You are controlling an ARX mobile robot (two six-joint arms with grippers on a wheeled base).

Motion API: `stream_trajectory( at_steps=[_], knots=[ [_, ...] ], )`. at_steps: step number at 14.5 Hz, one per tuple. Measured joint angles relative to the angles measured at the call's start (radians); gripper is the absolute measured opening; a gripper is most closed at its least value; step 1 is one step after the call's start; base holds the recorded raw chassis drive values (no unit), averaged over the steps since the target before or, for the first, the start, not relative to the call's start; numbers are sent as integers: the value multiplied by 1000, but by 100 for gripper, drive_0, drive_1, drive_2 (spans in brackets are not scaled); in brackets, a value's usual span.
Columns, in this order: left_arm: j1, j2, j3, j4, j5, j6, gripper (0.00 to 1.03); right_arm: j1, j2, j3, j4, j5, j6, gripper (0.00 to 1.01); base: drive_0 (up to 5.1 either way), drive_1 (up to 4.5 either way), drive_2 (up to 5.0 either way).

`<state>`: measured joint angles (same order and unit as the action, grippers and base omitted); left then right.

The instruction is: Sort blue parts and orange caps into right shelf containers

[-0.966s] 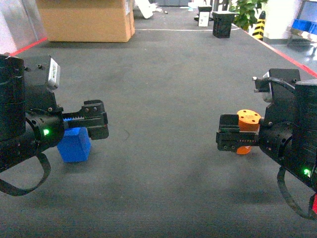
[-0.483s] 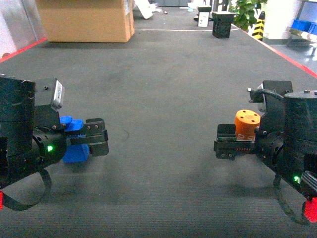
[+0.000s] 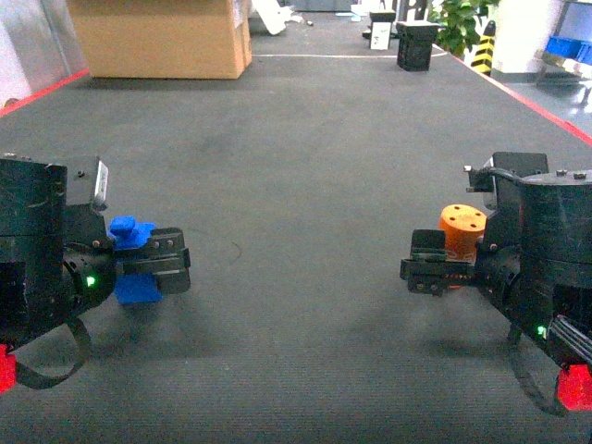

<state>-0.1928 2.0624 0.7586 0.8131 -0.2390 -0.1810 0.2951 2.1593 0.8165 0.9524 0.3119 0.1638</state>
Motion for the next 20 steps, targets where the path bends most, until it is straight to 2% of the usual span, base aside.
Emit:
stream_trajectory(
  at_steps=[1, 2, 3, 6, 8, 10, 12, 14, 17, 18, 20],
  knots=[
    [0, 2, 3, 18, -15, 17, 82, 0, 0, 2, -4, -1, -3, 67, 0, 0, 0],
    [0, 3, 5, 23, -16, 29, 55, 0, 0, 2, -1, -2, -11, 44, 0, 0, 0],
    [0, -1, -4, 56, -23, 30, 43, 0, -3, -21, 39, -6, -24, 42, 0, 0, 0],
    [-6, -104, -99, 127, -52, 23, 43, -2, -122, -139, 120, -29, -60, 42, 0, 0, 0],
    [-6, -203, -162, 177, -72, 23, 43, -12, -222, -205, 154, -44, -69, 42, 0, 0, 0],
    [4, -406, -282, 191, -119, 58, 43, -32, -435, -352, 154, -50, -87, 42, 0, 0, 0],
    [6, -617, -380, 154, -189, 143, 43, -49, -674, -485, 74, -51, -96, 42, 0, 0, 0],
    [-11, -902, -443, 111, -296, 233, 43, -68, -1000, -604, -64, -37, -101, 42, 0, 0, 0],
    [-127, -1265, -543, -72, -457, 262, 43, -55, -1480, -658, -348, 7, -122, 42, 0, 0, 0],
    [-149, -1305, -549, -77, -476, 266, 43, -47, -1542, -658, -386, 12, -123, 42, 0, 0, 0],
    [-174, -1325, -561, 44, -494, 275, 43, -12, -1629, -660, -424, 20, -123, 42, 0, 0, 0]
  ],
)
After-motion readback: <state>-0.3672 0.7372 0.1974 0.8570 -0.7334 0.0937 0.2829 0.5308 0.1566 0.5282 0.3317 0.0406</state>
